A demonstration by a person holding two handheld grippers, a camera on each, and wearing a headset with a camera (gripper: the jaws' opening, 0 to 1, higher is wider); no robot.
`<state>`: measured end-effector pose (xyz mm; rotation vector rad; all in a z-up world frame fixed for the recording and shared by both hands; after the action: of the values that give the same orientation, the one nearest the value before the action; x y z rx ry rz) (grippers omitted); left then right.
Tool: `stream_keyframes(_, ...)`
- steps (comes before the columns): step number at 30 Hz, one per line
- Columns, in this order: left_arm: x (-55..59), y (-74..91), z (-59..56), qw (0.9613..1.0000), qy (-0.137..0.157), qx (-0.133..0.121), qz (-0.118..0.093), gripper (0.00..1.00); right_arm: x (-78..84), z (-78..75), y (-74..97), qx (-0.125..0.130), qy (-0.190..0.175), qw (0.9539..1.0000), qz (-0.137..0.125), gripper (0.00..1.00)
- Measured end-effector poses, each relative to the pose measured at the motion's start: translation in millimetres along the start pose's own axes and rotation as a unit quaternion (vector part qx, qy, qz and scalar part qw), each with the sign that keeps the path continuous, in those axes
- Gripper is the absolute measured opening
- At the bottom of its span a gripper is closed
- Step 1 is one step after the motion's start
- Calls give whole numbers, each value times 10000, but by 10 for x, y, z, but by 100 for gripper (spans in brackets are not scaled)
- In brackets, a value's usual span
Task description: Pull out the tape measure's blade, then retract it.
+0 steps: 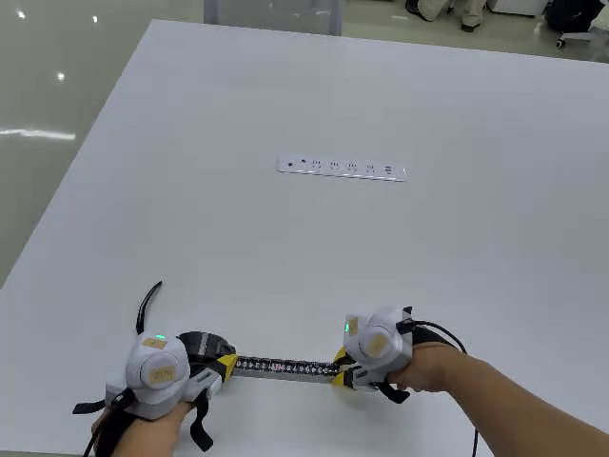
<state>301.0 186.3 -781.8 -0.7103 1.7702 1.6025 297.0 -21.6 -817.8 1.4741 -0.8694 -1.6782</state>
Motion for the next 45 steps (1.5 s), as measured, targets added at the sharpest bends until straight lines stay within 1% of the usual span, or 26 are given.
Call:
stream_keyframes(9, 8, 14, 0, 10000, -8, 56, 35, 56, -48, 10, -20, -37, 6, 10000, -61, 14)
stream_keyframes(10, 11, 14, 0, 10000, -21, 67, 44, 56, -69, 19, -31, -61, -3, 9999, -102, 14)
stream_keyframes(14, 11, 15, -3, 10000, -28, 79, 50, 56, -125, 19, -72, -55, -1, 9999, -134, 14)
stream_keyframes(18, 11, 13, -3, 10000, -38, 78, 50, 56, -162, 12, -85, -33, 27, 9999, -132, 14)
stream_keyframes(27, 7, 14, -9, 10000, -49, 61, 50, 56, -169, -2, -92, -38, -22, 9999, -136, 14)
stream_keyframes(31, 5, 14, -10, 10000, -48, 59, 49, 56, -187, -9, -105, -22, 79, 9999, -134, 14)
stream_keyframes(35, 7, 14, -9, 10000, -48, 63, 54, 56, -215, -5, -127, -53, 7, 9999, -135, 14)
stream_keyframes(45, 7, 14, -9, 10000, -33, 58, 48, 56, -267, 4, -151, -67, 15, 9999, -123, 14)
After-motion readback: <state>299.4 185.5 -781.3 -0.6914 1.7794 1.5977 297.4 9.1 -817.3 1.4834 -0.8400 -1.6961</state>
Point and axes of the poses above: the centre of the closed fingertips' face, and the gripper's own axes: y roughly backward along the fingers, z roughly to its left, x roughly out of its underside, the point moved 1 cm from there along y, roughly backward along the fingers, and after that the axes turned 4 degrees about -x, right-handed, at the moved point
